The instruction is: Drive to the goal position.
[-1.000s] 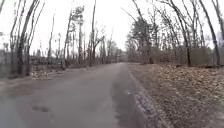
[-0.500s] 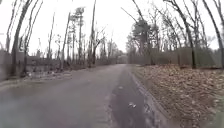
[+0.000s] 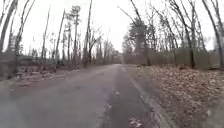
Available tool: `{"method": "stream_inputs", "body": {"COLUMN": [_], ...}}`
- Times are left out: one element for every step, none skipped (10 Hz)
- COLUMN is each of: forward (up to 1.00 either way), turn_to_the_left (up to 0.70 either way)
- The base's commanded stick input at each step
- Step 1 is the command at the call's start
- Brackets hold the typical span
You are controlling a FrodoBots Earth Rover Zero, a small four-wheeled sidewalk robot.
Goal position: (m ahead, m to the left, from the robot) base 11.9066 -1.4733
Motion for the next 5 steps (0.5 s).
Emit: {"method": "stream_inputs", "body": {"forward": [1.00,1.00,1.00,1.00,1.00], "turn_to_the_left": [0.00,0.00,0.00,0.00,0.00]}}
